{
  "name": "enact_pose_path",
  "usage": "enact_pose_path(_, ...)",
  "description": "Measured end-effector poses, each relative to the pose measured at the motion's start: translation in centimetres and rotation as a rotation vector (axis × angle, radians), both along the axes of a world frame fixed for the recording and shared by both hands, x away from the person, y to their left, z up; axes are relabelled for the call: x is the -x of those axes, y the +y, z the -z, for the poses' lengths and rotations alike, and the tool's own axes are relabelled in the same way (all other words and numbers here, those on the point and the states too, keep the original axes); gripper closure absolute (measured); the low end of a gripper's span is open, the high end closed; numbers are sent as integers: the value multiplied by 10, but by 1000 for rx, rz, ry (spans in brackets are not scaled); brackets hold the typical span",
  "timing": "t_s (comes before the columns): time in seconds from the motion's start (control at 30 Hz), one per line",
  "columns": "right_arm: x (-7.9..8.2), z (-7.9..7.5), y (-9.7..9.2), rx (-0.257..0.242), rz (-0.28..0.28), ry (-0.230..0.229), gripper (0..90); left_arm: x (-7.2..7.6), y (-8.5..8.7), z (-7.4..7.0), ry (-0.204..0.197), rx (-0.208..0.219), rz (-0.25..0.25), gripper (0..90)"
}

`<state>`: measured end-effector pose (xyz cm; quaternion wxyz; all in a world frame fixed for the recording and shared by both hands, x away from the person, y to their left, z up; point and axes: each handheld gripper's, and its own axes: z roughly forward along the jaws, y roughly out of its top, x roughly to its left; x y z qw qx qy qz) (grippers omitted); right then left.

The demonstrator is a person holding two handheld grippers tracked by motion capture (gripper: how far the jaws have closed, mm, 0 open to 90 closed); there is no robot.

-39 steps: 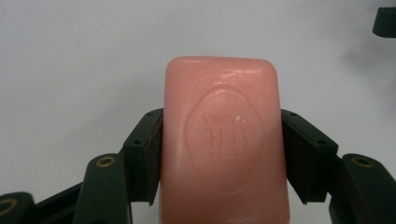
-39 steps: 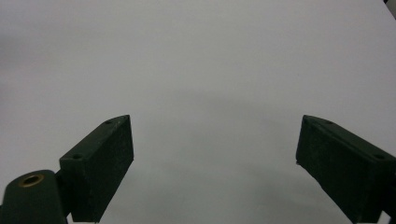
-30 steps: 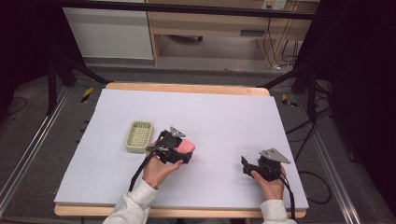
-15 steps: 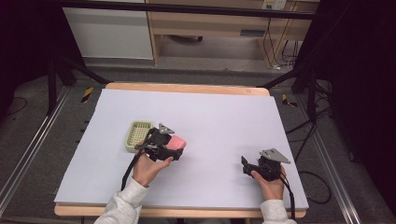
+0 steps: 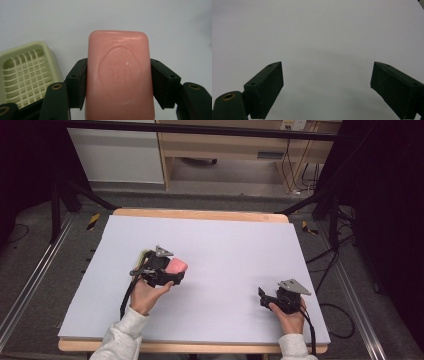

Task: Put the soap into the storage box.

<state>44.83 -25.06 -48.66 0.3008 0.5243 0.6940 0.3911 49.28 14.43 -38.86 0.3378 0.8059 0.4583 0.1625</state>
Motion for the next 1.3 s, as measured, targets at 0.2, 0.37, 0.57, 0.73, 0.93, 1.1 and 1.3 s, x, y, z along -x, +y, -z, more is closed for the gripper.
enact_pose_path(0.2, 0, 0, 0, 0, -1, 0, 114, -5, 13, -3, -6, 0, -34, 373)
enact_pose_path(0.37, 0, 0, 0, 0, 0, 0, 114, -10, 21, -4, -7, -2, -60, 373)
enact_pose_path(0.57, 0, 0, 0, -4, 0, 4, 114, -15, 32, -5, -6, 1, -93, 373)
enact_pose_path(0.73, 0, 0, 0, -3, 0, 2, 114, -19, 41, -4, -4, -3, -122, 373)
enact_pose_path(0.93, 0, 0, 0, -2, 0, 1, 114, -25, 51, -4, -2, 1, -152, 372)
enact_pose_path(1.1, 0, 0, 0, -4, 0, 3, 114, -31, 58, 0, 0, 10, -175, 373)
enact_pose_path(1.3, 0, 0, 0, -4, -2, 4, 114, -37, 62, 3, 3, 10, -195, 373)
